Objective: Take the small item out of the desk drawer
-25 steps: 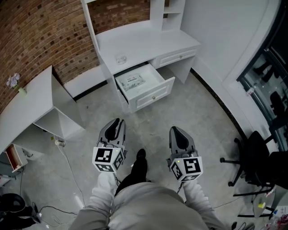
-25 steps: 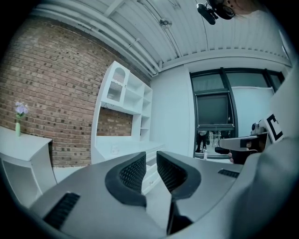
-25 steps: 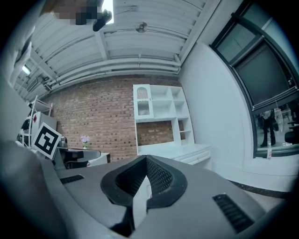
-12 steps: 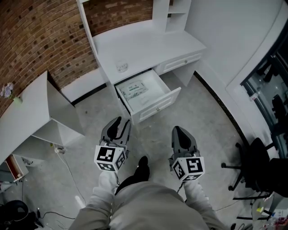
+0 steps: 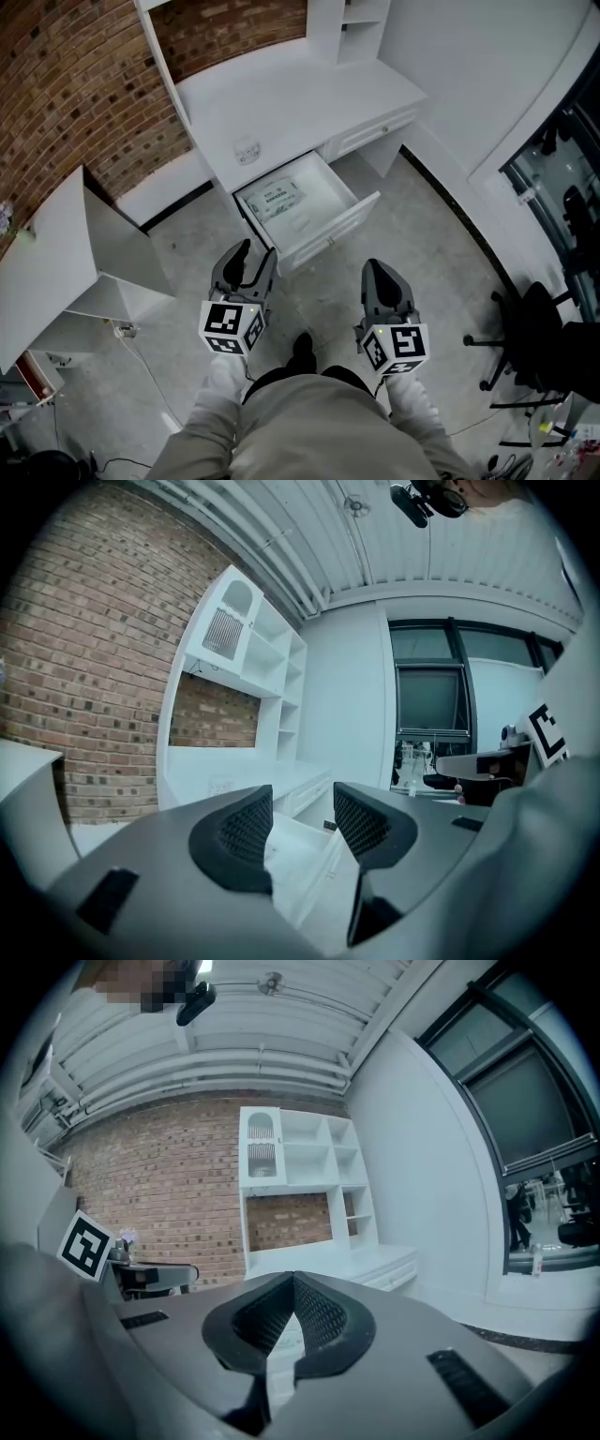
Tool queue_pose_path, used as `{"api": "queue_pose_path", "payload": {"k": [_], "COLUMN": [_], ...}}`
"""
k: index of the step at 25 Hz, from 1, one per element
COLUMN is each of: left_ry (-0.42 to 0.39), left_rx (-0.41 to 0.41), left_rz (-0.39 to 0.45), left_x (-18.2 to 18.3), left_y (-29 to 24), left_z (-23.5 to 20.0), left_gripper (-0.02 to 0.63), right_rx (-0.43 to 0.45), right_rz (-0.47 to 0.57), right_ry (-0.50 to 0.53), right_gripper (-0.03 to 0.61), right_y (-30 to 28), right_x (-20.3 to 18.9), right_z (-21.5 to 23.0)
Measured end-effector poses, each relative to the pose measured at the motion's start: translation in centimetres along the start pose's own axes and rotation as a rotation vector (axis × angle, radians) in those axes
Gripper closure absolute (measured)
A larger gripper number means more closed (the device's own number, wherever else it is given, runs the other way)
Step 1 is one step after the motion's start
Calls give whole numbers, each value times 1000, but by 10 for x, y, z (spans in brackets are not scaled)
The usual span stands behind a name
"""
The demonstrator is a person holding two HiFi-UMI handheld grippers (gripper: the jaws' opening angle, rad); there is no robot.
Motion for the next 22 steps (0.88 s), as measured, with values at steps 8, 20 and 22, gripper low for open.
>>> {"api": "queue_pose_path", "payload": {"k": [8, 20, 22], "left_ry": [-7, -13, -19], "left_rx": [-19, -7, -2], "left_rz": [-15, -68, -72], "left_x": [-5, -16, -16], "left_y": [-27, -77, -89], "left_z": [-17, -36, -40], "left_gripper": [394, 390, 390], "right_rx": [2, 27, 35], "right_rz": [5, 2, 4], "right_ry": [10, -6, -7], "right_gripper": [551, 551, 551], "right_y": [-29, -91, -104], "right_x": [5, 15, 20], "right_z": [-1, 23, 27]}}
Point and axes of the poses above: the fingertips, and each gripper's own axes: y backward along the fingers, z to its right, x out of its top, the point moved 9 cm from there along y, backward along the fingers, and after that the axes turned 12 degrees about -y, right-handed, at the moved point
